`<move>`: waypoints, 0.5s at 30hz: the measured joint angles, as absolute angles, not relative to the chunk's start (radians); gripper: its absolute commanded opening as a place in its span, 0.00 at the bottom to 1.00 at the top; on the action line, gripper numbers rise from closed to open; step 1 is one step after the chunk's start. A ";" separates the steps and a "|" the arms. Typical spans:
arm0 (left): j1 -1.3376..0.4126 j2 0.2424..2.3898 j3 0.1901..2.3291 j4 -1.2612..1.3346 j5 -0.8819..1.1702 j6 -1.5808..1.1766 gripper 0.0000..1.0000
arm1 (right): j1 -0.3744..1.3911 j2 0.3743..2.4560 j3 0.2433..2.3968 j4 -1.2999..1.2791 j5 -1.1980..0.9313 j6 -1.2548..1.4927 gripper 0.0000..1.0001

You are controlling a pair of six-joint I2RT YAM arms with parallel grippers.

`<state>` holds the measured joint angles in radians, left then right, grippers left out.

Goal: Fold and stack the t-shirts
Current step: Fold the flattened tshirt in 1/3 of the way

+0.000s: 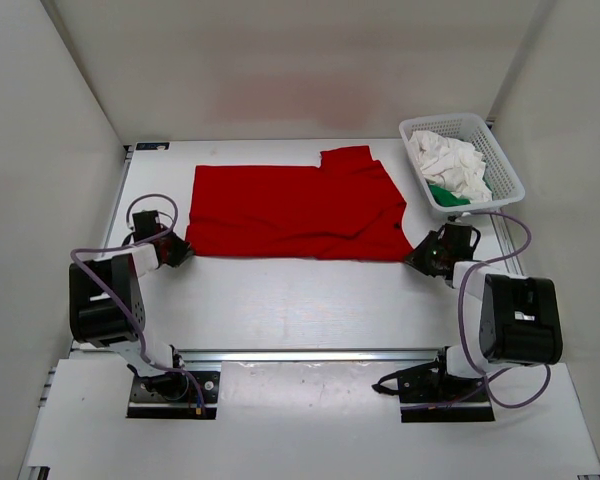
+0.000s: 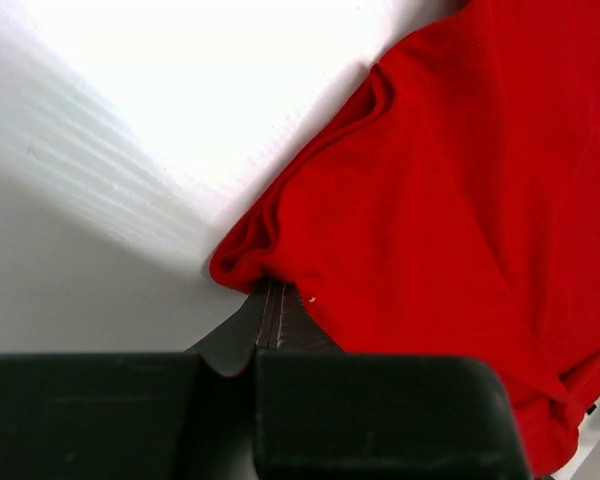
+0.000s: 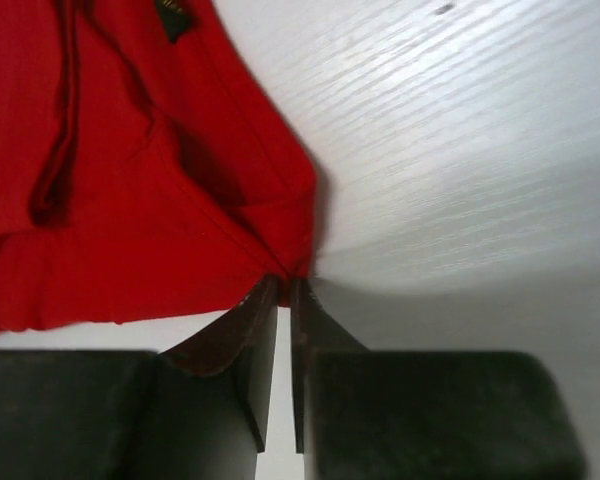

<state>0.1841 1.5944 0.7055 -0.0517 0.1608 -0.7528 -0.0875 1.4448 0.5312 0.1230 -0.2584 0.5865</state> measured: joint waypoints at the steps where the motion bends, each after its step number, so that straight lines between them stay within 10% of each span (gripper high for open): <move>1: 0.184 1.599 0.712 -0.054 0.160 -0.749 0.00 | -0.096 1.448 0.532 0.126 -0.263 0.594 0.01; 15: 0.205 1.589 0.755 -0.160 0.146 -0.669 0.00 | -0.107 1.200 0.437 0.004 -0.244 0.605 0.00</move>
